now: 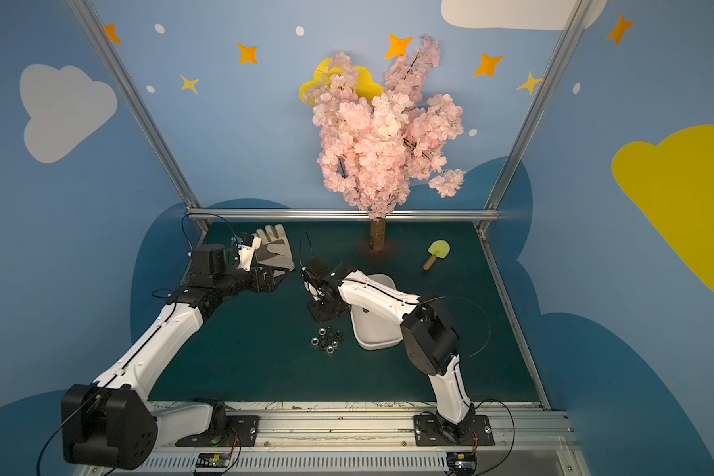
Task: Put the nuts on the desktop into the storage box
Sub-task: Pick up the nut from the center of the board.
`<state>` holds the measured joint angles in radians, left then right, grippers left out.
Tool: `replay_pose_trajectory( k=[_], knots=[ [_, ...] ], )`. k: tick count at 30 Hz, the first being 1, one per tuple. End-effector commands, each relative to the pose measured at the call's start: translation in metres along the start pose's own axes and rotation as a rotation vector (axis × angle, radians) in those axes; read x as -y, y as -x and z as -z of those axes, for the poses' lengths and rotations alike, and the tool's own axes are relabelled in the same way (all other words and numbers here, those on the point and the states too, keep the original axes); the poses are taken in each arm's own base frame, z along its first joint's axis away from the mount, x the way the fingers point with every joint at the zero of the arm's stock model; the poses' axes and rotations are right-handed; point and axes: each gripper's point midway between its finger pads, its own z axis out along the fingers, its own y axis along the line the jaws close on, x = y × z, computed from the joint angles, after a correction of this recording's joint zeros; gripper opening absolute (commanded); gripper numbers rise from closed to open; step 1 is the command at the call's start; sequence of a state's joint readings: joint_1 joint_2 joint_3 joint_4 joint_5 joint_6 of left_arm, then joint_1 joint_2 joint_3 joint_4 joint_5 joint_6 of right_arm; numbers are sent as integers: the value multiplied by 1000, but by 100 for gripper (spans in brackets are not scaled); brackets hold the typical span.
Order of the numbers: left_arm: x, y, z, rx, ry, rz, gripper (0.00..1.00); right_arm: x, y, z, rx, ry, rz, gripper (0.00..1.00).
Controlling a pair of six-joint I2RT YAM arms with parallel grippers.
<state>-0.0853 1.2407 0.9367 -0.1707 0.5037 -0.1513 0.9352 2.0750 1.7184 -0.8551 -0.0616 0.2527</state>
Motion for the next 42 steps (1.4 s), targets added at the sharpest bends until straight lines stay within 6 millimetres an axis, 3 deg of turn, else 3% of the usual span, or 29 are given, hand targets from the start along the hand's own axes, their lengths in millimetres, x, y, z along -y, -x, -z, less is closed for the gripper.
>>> replay_pose_trajectory(
  k=[1, 11, 20, 28, 31, 36, 39, 42],
  knots=[
    [4, 6, 7, 28, -2, -13, 100, -5, -5, -15, -64, -14, 20, 51],
    [3, 6, 6, 33, -6, -11, 100, -5, -17, -49, -153, -57, 47, 49],
    [3, 5, 5, 34, -8, -8, 100, -5, -36, -61, -209, -84, 58, 40],
    [4, 7, 8, 40, -1, -15, 100, -6, -27, -59, -193, -98, 69, 26],
    [3, 6, 8, 38, 0, -15, 100, -6, -18, -49, -151, -106, 69, 20],
    [4, 8, 9, 44, 3, -20, 100, 1, 12, -10, 9, -62, 16, 18],
    [5, 9, 10, 48, 1, -19, 100, 14, 30, 20, 135, 5, -63, 18],
    [5, 8, 8, 45, -4, -13, 100, 36, 36, 48, 232, 12, -128, 18]
  ],
)
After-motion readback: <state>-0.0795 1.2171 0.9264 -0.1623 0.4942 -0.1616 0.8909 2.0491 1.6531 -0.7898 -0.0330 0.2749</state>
